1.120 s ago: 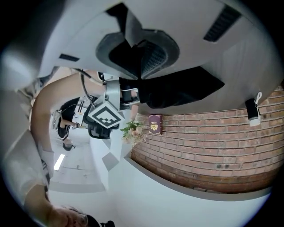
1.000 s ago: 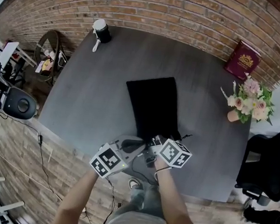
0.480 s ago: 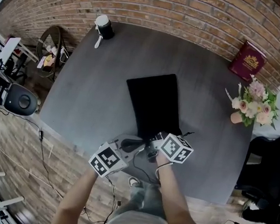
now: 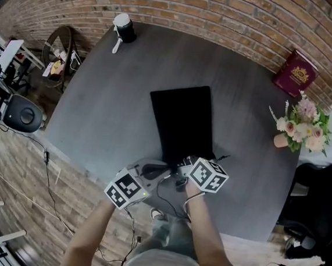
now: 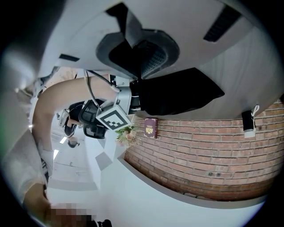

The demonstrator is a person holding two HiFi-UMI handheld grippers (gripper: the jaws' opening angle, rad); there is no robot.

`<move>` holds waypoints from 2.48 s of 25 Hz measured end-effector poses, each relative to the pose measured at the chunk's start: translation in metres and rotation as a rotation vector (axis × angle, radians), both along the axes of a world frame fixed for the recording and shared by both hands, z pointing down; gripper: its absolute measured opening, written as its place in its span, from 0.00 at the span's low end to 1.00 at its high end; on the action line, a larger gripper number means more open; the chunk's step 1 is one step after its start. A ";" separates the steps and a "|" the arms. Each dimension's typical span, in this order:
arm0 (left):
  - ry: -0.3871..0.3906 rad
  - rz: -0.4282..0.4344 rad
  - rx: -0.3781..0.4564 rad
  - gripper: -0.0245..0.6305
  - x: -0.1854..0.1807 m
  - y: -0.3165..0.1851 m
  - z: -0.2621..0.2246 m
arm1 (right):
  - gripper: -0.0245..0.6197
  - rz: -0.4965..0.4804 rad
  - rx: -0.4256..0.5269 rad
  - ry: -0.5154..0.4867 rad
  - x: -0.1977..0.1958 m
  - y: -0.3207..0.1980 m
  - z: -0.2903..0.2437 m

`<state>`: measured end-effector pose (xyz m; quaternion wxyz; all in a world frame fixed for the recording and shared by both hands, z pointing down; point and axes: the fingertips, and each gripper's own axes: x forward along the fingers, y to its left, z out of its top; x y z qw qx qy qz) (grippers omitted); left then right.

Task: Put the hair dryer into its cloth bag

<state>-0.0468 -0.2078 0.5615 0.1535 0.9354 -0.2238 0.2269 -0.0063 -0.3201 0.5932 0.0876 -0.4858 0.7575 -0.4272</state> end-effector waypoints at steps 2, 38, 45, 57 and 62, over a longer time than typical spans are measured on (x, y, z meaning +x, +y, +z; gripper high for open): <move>0.001 -0.004 -0.004 0.07 -0.001 0.000 0.000 | 0.33 -0.001 -0.005 0.015 -0.001 -0.001 0.001; -0.102 -0.053 0.030 0.07 -0.014 0.008 0.001 | 0.58 -0.035 -0.043 0.269 0.031 0.082 -0.014; -0.170 -0.054 0.043 0.07 -0.020 0.016 0.017 | 0.58 -0.035 -0.058 0.304 0.047 0.114 -0.017; -0.294 -0.060 0.041 0.07 -0.019 0.029 0.051 | 0.58 0.015 -0.057 0.361 0.080 0.165 -0.033; -0.303 -0.091 0.039 0.07 -0.023 0.035 0.053 | 0.58 0.023 -0.050 0.389 0.089 0.184 -0.040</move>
